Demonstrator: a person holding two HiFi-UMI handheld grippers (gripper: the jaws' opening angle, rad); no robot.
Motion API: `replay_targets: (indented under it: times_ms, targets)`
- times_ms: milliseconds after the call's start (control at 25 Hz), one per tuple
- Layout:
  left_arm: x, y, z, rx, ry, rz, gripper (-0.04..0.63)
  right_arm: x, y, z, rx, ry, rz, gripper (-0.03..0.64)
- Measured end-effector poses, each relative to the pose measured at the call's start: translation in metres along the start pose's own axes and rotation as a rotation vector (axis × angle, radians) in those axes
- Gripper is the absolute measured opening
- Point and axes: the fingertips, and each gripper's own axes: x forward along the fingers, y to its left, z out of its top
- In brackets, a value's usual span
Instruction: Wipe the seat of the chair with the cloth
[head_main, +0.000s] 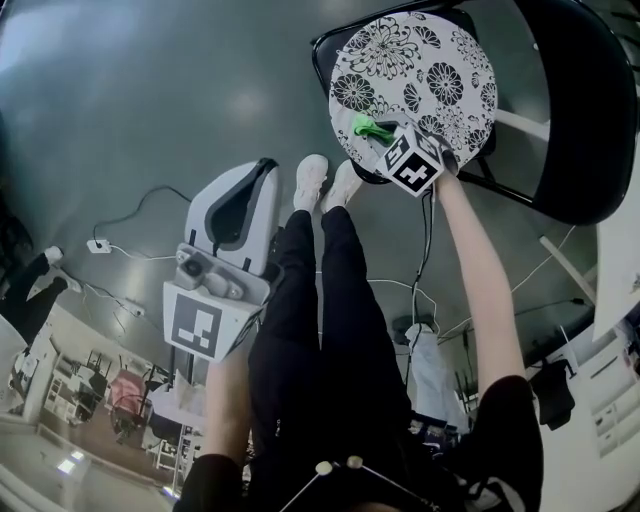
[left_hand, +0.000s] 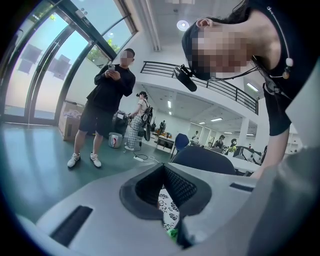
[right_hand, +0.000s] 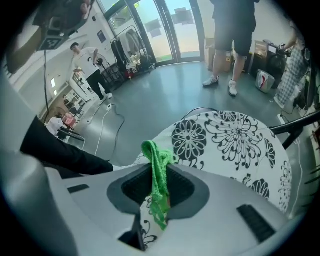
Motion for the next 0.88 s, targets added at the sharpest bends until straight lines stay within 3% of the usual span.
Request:
replay_targets:
  times_ms: [240,480,680,880]
  targets:
    - [0.005,-0.002,-0.003,-0.011,0.005,-0.009,0.006,0.005,0.054,-0.026,-0.016,0.033,0.119,0.084]
    - [0.008,-0.004,-0.002,-0.016,0.002,-0.012,0.006,-0.001,0.057,-0.029,-0.012,0.028,0.131,0.084]
    - [0.010,-0.004,-0.003,-0.013,0.006,-0.013,0.006,-0.013,0.025,-0.018,-0.029,0.014,0.081,0.084]
    - [0.012,-0.003,-0.001,-0.008,0.008,-0.013,0.006,-0.027,-0.028,-0.010,-0.088,0.027,-0.030,0.084]
